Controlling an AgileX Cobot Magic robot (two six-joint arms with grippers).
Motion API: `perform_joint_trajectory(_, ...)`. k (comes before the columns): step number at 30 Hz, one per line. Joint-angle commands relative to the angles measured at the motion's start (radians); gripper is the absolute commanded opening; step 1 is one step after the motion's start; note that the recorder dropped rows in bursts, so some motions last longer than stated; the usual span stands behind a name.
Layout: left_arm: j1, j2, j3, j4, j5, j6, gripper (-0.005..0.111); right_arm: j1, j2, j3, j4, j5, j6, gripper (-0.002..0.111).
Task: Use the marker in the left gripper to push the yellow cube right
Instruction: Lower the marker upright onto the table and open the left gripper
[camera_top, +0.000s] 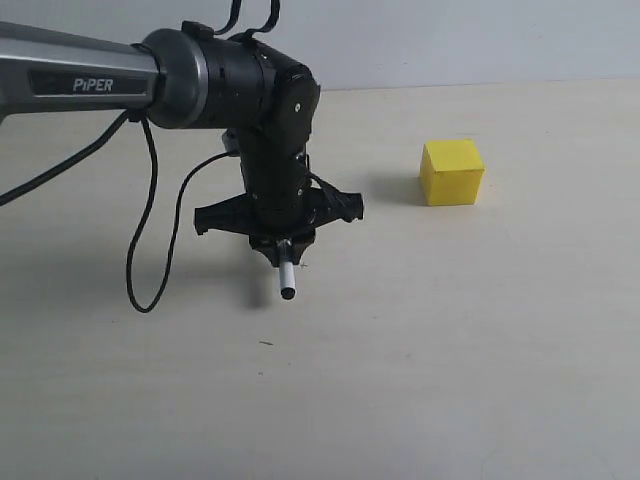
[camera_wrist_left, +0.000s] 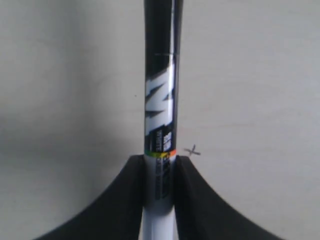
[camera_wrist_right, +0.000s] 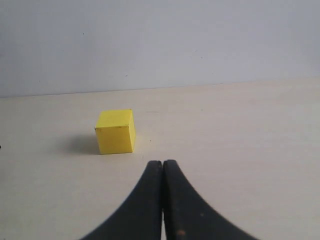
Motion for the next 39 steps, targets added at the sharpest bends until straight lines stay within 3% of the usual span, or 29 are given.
perform_joint_trajectory(1,0.028,0.024,-0.004,-0.010,-0.002,0.006,0.000,-0.004,-0.005,0.004,0.000,-0.008,-0.001,0.000)
perform_joint_trajectory(19,0.028,0.024,-0.004,-0.021,-0.041,0.062,0.001,-0.004,-0.005,0.004,0.000,-0.008,-0.001,0.000)
perform_joint_trajectory(28,0.028,0.024,-0.004,-0.021,-0.033,0.064,0.036,-0.004,-0.005,0.004,0.000,-0.008,-0.001,0.000)
perform_joint_trajectory(39,0.028,0.024,-0.004,-0.015,-0.058,0.099,0.044,-0.004,-0.005,0.004,0.000,-0.008,-0.001,0.000)
